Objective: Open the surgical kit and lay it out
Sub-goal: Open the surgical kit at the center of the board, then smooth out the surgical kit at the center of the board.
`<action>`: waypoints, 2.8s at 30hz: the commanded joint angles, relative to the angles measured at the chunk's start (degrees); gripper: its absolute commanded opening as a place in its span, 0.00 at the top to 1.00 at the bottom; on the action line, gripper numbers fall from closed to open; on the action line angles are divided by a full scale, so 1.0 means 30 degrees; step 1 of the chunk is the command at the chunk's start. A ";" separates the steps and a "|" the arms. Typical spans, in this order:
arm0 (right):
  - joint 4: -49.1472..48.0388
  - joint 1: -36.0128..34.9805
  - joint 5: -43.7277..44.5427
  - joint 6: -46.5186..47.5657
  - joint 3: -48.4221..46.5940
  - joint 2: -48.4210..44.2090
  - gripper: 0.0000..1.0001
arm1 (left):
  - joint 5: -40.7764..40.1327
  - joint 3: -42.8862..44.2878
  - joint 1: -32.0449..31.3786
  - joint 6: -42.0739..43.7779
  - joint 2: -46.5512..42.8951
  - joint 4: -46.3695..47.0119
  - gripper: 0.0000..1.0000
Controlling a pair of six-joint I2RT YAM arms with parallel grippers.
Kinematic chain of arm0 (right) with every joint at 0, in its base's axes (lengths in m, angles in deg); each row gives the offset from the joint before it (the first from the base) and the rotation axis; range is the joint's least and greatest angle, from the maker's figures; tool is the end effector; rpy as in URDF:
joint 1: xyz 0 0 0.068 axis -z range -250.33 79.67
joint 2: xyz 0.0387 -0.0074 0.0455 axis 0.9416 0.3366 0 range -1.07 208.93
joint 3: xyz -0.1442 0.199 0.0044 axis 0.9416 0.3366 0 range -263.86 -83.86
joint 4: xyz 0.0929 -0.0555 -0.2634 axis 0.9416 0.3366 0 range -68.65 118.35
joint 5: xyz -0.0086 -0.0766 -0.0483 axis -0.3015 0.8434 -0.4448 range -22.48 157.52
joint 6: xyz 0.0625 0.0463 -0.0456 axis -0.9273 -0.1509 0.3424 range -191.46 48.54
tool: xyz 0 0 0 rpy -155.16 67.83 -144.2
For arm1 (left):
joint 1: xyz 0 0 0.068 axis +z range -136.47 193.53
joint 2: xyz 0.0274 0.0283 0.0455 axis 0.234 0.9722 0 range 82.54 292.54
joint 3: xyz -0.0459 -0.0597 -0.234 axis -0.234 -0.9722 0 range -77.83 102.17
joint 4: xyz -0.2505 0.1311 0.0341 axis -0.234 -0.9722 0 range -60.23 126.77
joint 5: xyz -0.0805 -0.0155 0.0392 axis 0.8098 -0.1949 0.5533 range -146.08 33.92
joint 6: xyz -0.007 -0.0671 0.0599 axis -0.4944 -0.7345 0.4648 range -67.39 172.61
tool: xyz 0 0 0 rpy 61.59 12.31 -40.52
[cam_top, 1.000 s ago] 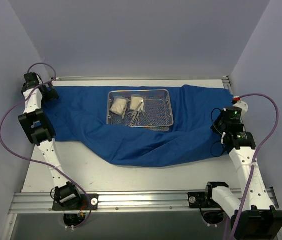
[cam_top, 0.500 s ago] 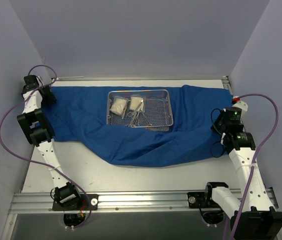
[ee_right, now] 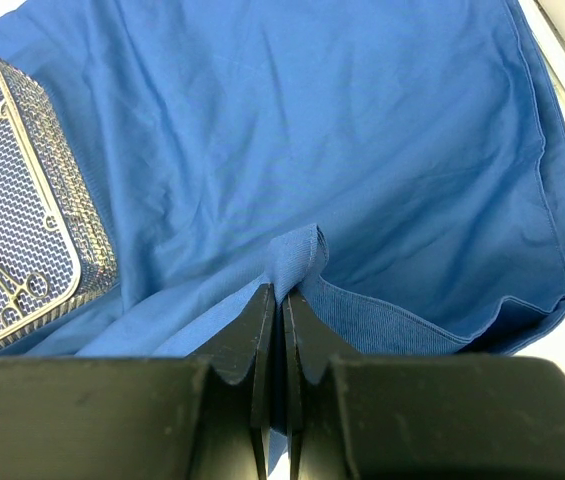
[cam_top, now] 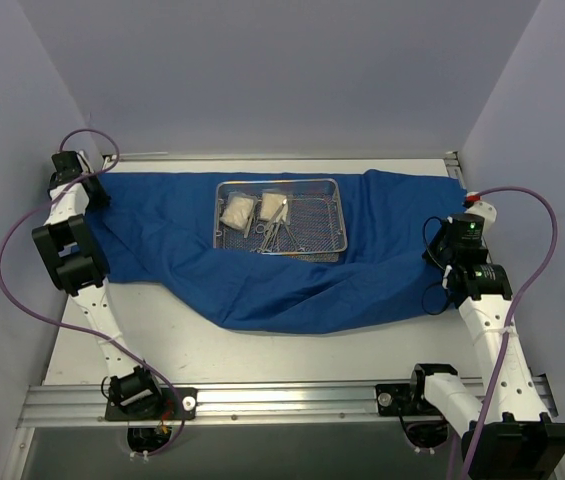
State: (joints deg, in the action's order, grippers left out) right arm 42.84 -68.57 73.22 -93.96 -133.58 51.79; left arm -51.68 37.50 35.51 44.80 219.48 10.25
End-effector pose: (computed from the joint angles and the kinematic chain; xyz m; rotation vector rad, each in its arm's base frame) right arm 0.2900 -0.0168 0.2824 0.4827 1.9420 0.1331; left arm 0.5293 0.2070 0.1161 -0.5846 2.3357 0.0218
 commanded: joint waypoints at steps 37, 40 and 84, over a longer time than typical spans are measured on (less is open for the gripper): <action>-0.1424 0.9315 0.3893 -0.1842 0.1306 -0.4167 1.00 | -0.3603 -1.5907 0.5799 2.1727 -2.2471 -1.6178 0.98; -0.0781 0.9229 0.4896 -0.2283 0.1338 -0.4787 1.00 | -0.5127 -1.8047 0.6208 2.3572 -2.3585 -1.5741 0.98; -0.0809 0.1462 0.0419 0.2726 -1.4674 1.8808 0.11 | -0.4043 0.3851 -0.3195 0.6096 -0.3529 -0.9056 0.06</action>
State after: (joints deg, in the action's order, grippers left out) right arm 39.63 -66.45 73.08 -87.29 -170.28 101.78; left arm -61.21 39.89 25.76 71.05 202.50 -19.41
